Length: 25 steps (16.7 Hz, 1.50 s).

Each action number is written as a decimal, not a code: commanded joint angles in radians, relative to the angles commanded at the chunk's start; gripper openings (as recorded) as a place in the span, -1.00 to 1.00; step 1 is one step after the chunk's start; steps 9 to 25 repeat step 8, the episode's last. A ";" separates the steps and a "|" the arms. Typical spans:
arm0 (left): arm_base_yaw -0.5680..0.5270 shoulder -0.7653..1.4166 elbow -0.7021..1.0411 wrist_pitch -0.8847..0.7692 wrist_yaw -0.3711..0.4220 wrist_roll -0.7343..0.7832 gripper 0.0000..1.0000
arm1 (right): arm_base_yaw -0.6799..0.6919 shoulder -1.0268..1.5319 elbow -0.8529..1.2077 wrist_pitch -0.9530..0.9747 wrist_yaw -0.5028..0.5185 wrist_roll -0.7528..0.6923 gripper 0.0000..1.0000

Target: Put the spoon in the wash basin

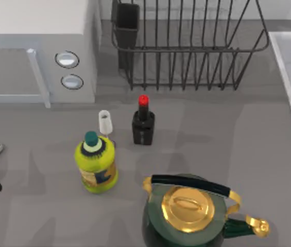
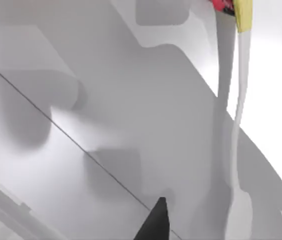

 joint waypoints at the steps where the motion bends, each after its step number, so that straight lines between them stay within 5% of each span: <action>1: 0.000 0.000 0.000 0.000 0.000 0.000 1.00 | 0.000 0.000 0.000 0.000 0.000 0.000 0.81; 3: 0.000 0.000 0.000 0.000 0.000 0.000 1.00 | 0.000 0.000 0.000 0.000 0.000 0.000 1.00; 25: 0.000 0.000 0.000 0.000 0.000 0.000 1.00 | 0.000 0.000 0.000 0.000 0.000 0.000 1.00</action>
